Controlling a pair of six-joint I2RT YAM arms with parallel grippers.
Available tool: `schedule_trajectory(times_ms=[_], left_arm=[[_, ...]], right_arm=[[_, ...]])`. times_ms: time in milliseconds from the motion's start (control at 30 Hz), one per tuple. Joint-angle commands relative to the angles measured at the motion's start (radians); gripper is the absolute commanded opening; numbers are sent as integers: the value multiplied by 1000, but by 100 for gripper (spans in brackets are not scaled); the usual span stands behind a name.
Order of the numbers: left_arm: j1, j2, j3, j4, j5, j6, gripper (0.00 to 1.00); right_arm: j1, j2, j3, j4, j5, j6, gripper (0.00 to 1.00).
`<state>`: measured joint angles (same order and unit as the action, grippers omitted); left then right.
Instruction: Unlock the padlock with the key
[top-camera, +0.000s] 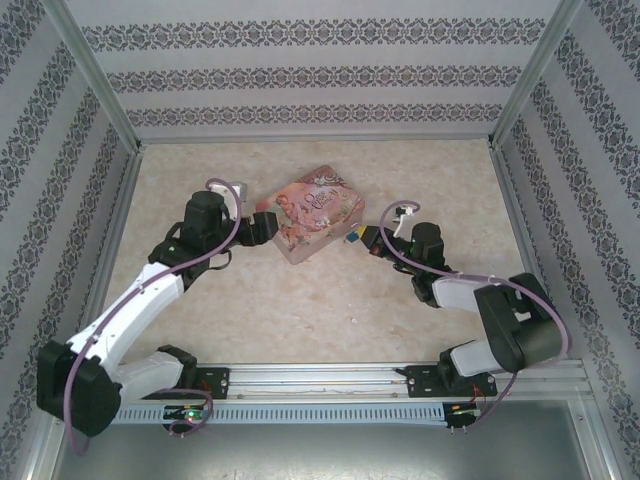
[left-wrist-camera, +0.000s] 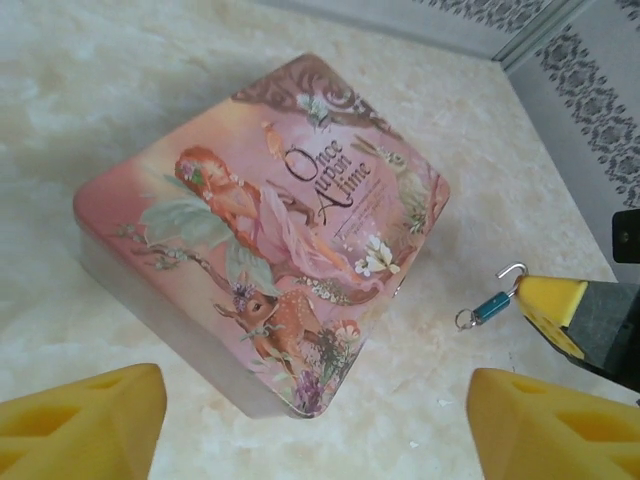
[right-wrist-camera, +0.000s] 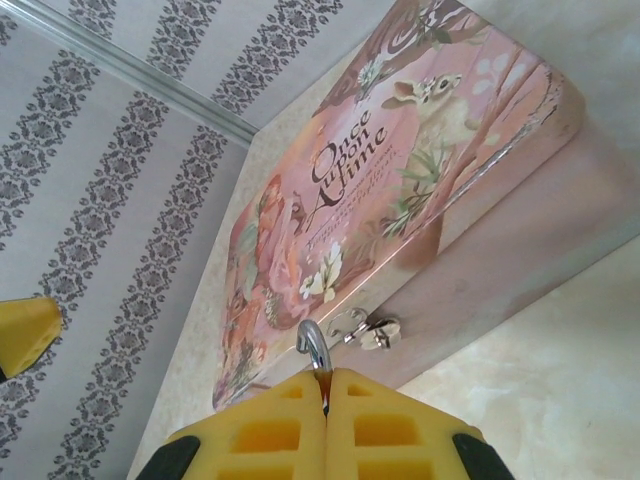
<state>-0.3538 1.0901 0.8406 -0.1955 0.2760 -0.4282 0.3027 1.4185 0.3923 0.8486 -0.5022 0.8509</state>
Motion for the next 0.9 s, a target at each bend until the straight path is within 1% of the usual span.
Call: schedule_trajectory(times_ms=[0, 133, 267, 367, 500, 600, 700, 767, 867], left_arm=[[10, -64, -40, -22, -32, 89, 85], [11, -144, -87, -41, -16, 169, 96], [11, -229, -115, -110, -11, 291, 100], [12, -296, -152, -125, -3, 381, 100], [12, -396, -236, -80, 11, 497, 99], [12, -469, -310, -33, 48, 594, 99], [11, -541, -388, 25, 118, 687, 99], [12, -583, -437, 60, 141, 724, 99], [10, -625, -492, 96, 144, 753, 99]], right_arm=[[-10, -75, 17, -145, -27, -61, 0], [-2, -158, 10, -245, -28, -71, 0], [24, -239, 11, -369, -23, -87, 0], [43, -300, 14, -482, -10, -110, 0], [62, -371, 26, -625, -9, -130, 0], [75, -419, 44, -747, -6, -158, 0], [85, -456, 68, -875, -8, -193, 0], [90, -476, 84, -953, -13, -217, 0], [99, -492, 107, -1043, -24, -242, 0]])
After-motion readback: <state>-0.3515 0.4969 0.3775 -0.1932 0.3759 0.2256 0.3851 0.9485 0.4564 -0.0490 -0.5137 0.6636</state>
